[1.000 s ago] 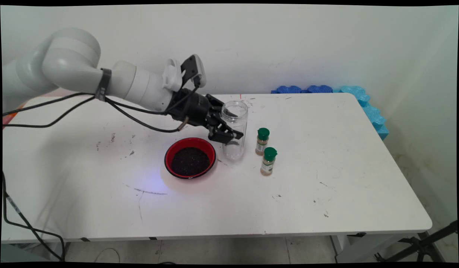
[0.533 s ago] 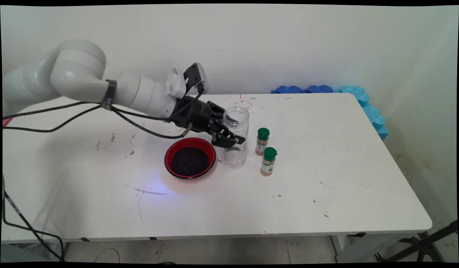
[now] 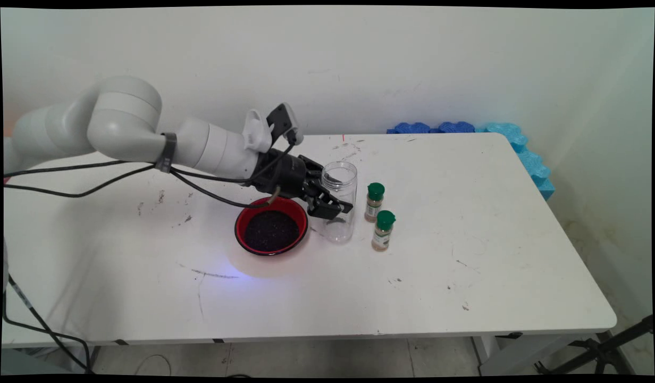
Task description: Place the picked object on the table
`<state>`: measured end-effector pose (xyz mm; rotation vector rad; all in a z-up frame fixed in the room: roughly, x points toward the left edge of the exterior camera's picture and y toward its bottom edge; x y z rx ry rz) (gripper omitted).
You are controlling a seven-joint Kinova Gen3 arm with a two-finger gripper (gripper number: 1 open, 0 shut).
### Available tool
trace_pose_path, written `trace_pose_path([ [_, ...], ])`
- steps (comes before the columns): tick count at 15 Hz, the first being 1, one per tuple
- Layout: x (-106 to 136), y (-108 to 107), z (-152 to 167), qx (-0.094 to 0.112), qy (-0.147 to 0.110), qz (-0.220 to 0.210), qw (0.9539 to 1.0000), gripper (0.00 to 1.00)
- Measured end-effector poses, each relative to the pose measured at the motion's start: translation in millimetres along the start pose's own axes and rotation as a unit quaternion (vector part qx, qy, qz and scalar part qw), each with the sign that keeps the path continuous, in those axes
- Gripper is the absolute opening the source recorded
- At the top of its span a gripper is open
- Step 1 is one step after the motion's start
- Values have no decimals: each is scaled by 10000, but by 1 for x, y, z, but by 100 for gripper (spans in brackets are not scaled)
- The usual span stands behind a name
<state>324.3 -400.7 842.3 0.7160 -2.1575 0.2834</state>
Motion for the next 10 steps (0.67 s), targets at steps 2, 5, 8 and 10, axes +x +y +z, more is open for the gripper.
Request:
trace_pose_path([
  [2, -3, 0, 3, 10, 1, -29, 10000, 0],
  [5, -7, -2, 9, 21, 5, -65, 10000, 0],
  [8, -10, -3, 14, 26, 18, -75, 10000, 0],
  [10, -11, -3, 16, 17, 40, -60, 10000, 100],
])
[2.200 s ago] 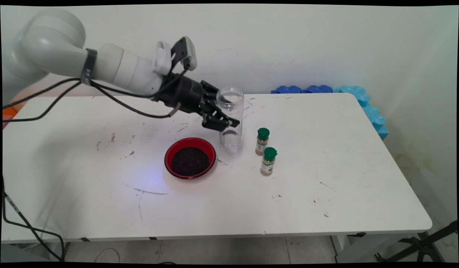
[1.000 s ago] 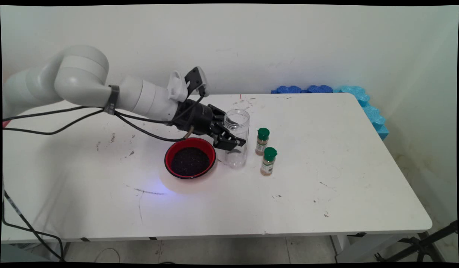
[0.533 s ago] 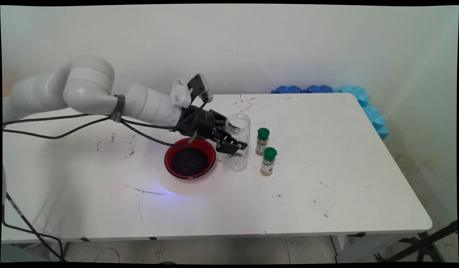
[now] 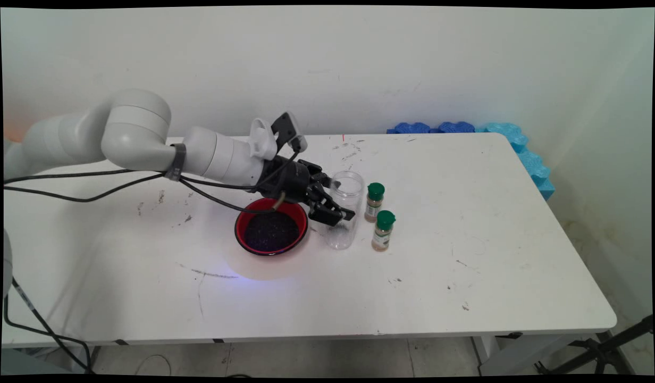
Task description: Place the picked object on the table
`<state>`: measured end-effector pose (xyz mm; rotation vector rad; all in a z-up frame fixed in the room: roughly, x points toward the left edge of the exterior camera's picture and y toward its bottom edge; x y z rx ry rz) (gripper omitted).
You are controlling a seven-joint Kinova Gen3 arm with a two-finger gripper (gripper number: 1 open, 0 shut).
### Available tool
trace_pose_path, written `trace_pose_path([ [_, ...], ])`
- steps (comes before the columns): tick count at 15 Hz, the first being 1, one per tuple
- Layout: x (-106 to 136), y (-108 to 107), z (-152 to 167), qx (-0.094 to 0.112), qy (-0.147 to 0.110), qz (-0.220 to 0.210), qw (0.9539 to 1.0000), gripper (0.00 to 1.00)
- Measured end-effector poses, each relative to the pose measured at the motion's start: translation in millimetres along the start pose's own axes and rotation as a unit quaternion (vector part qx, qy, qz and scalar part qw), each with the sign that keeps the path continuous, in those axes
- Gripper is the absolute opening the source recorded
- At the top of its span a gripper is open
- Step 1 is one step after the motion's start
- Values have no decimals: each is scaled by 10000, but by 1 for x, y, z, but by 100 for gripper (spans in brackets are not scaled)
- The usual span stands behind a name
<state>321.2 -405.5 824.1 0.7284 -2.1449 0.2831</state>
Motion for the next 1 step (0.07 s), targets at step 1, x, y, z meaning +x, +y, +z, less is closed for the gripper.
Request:
trace_pose_path([
  [1, 0, 0, 1, -11, 11, 17, 10000, 100],
])
